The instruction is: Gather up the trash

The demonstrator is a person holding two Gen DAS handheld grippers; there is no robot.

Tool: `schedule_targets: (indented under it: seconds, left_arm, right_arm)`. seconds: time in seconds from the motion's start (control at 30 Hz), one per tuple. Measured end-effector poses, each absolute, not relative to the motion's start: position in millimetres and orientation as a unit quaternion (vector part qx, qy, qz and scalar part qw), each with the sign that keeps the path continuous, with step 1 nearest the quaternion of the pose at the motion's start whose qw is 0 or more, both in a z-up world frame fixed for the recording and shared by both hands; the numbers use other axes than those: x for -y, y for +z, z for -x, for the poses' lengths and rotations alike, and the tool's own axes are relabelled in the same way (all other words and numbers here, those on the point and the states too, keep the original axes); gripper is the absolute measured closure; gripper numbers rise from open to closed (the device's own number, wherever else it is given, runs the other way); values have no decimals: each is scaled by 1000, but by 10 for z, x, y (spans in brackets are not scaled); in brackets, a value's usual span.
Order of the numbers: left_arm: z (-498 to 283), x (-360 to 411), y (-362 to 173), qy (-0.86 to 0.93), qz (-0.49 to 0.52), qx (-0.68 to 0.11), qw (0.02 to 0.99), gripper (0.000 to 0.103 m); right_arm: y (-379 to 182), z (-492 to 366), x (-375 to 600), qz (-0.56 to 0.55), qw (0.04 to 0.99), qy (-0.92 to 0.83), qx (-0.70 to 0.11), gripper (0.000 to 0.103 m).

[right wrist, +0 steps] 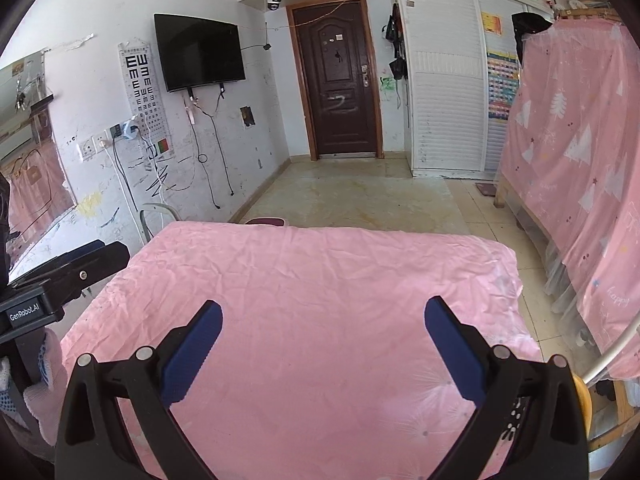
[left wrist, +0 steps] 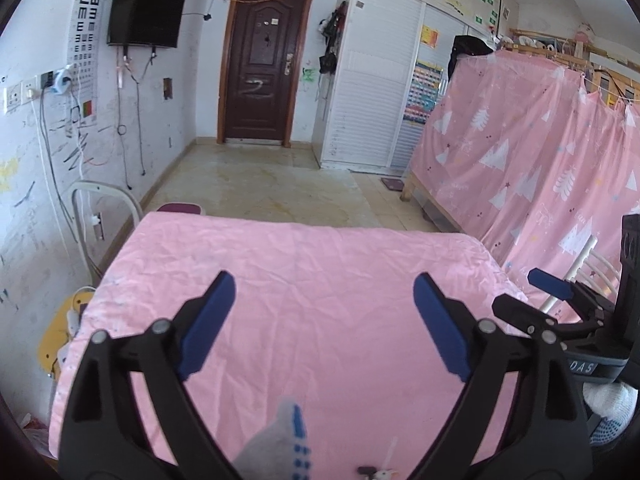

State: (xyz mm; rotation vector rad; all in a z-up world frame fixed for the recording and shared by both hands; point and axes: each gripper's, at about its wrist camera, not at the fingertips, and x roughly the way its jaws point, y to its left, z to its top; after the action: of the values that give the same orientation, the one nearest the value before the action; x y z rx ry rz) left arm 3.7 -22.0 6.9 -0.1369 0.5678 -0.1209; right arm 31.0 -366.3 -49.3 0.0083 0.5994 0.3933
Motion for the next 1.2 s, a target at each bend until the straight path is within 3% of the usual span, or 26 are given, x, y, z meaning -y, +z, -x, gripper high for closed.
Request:
schedule_targets:
  seconds: [1.2]
  left_arm:
    - [15, -28, 43, -40, 77, -283, 955, 13]
  right_arm:
    - [-501, -297, 3470, 11, 934, 203, -295, 11]
